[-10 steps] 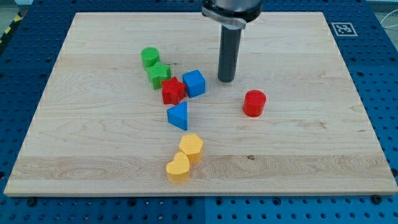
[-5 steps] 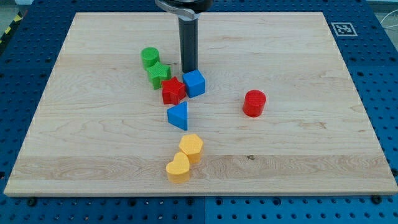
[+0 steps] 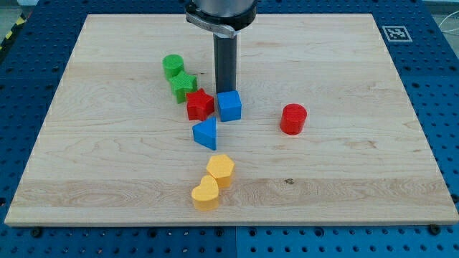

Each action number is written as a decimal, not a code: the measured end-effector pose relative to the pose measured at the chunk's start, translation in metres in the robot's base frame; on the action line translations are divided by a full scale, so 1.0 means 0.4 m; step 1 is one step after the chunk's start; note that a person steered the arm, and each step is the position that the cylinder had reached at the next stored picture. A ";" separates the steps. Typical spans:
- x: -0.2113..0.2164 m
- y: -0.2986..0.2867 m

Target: Move blue cube to the right of blue triangle

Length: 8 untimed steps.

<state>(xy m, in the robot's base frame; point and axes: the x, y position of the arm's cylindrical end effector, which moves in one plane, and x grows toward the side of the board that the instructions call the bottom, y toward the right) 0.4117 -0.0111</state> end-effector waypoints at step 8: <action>0.109 0.002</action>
